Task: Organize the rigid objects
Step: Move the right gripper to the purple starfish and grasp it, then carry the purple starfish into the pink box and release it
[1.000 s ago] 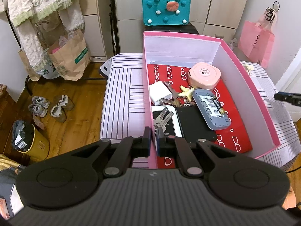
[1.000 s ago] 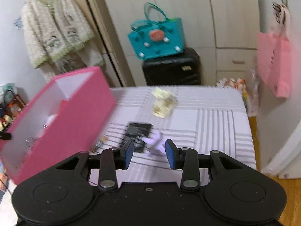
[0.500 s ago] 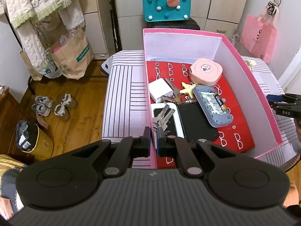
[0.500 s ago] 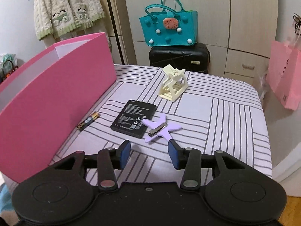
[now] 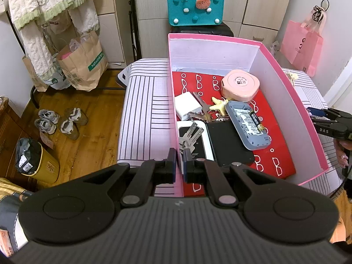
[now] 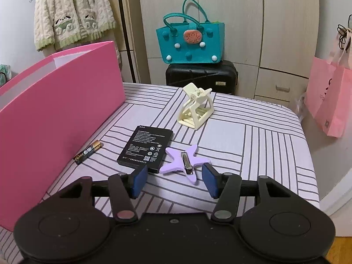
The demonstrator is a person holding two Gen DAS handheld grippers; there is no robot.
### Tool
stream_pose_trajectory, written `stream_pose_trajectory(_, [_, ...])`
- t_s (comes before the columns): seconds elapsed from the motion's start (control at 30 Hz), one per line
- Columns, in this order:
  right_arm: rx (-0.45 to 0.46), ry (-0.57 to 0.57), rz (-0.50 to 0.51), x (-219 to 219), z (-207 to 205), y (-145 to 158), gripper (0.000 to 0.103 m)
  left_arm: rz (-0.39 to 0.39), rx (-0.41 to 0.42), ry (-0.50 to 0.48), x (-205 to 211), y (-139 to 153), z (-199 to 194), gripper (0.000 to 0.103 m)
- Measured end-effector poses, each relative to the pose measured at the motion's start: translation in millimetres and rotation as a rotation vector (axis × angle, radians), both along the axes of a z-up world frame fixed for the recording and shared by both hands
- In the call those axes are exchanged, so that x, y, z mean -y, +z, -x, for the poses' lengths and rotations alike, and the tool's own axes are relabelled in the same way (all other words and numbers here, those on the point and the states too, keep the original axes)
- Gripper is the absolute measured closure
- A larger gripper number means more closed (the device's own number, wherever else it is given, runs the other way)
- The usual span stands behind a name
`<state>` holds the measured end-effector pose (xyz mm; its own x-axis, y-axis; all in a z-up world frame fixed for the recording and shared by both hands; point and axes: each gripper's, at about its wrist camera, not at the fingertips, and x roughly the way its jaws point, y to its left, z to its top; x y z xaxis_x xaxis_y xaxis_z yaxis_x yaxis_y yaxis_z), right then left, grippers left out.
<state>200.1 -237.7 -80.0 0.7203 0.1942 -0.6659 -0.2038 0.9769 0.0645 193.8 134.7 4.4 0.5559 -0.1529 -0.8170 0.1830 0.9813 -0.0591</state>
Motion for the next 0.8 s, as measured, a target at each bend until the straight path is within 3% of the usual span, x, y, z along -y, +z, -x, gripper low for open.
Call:
stream_pose_trajectory(0.07, [0.013,-0.010,0.003,1,-1,-2,0.035,0.000,-0.001,0.000,0,0,0,0.097])
stream_pose_trajectory(0.17, [0.027,-0.017,0.021,3,-2,-4,0.035,-0.002,0.000,-0.001,0,0,0,0.097])
stream_pose_trajectory(0.23, [0.039,-0.010,0.032,3,-2,-5,0.037,-0.002,0.000,-0.001,0,0,0,0.097])
stream_pose_trajectory(0.27, [0.045,-0.009,0.035,4,-2,-5,0.046,-0.002,-0.001,0.000,1,0,0,0.097])
stream_pose_trajectory(0.8, [0.057,-0.041,-0.007,16,16,15,0.046,-0.008,0.005,0.005,2,-1,-1,0.098])
